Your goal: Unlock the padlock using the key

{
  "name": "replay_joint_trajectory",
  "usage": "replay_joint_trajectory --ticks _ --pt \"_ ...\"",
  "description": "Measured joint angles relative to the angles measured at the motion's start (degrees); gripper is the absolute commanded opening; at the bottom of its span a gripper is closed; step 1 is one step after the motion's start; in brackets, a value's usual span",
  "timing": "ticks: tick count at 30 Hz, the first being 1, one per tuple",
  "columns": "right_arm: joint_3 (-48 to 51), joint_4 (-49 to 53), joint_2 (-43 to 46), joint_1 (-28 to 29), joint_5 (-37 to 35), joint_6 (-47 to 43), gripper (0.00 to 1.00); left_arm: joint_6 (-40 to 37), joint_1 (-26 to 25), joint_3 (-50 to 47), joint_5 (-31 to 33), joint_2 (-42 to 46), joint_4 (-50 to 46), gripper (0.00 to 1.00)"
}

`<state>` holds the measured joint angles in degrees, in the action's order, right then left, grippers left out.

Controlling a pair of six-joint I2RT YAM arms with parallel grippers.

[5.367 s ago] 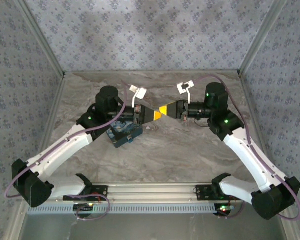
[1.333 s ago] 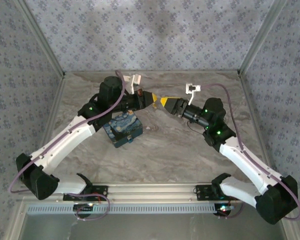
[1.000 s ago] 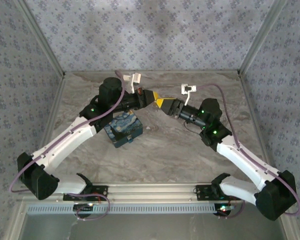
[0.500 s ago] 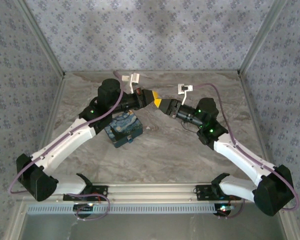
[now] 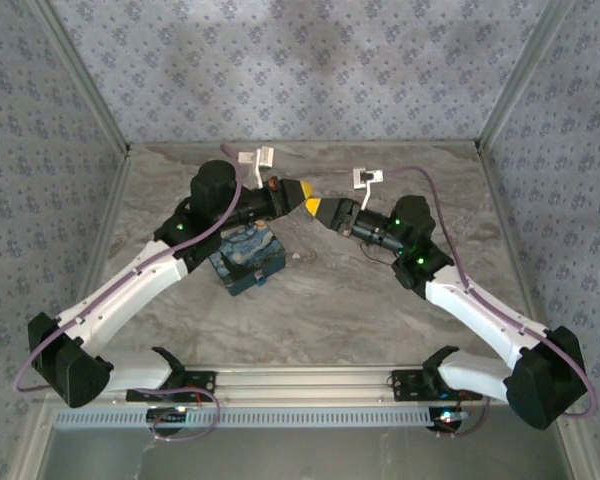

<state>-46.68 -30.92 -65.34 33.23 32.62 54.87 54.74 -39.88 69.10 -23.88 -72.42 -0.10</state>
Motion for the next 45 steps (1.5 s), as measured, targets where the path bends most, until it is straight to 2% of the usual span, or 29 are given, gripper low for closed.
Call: replay_joint_trajectory --ticks 2,6,11,20,35,37,45 --pt "0.0 -0.13 -0.26 0.07 0.26 0.09 0.24 0.0 0.0 -0.17 0.07 0.0 0.22 0.0" --pt "-0.02 -0.9 -1.01 0.09 1.14 0.66 0.23 0.28 0.0 -0.7 0.63 0.02 0.35 0.0" --pt "-0.02 -1.31 -1.46 0.09 1.53 1.36 0.1 0.44 0.0 -1.18 1.22 0.02 0.37 0.0" --pt "-0.02 -1.92 -1.44 -0.2 2.16 1.73 0.0 0.42 0.0 -1.88 2.08 1.09 0.66 0.0" --pt "-0.02 -1.38 -1.2 -0.52 3.17 1.66 0.0 0.44 0.0 -3.61 2.43 2.12 1.88 0.0" --pt "-0.02 -1.05 -1.2 -0.52 3.41 1.7 0.18 0.44 0.0 -3.91 2.43 2.38 1.88 0.0" --pt "-0.02 -0.55 -1.2 -1.6 2.75 1.25 0.27 0.46 0.98 -4.57 2.95 3.82 2.32 0.0"
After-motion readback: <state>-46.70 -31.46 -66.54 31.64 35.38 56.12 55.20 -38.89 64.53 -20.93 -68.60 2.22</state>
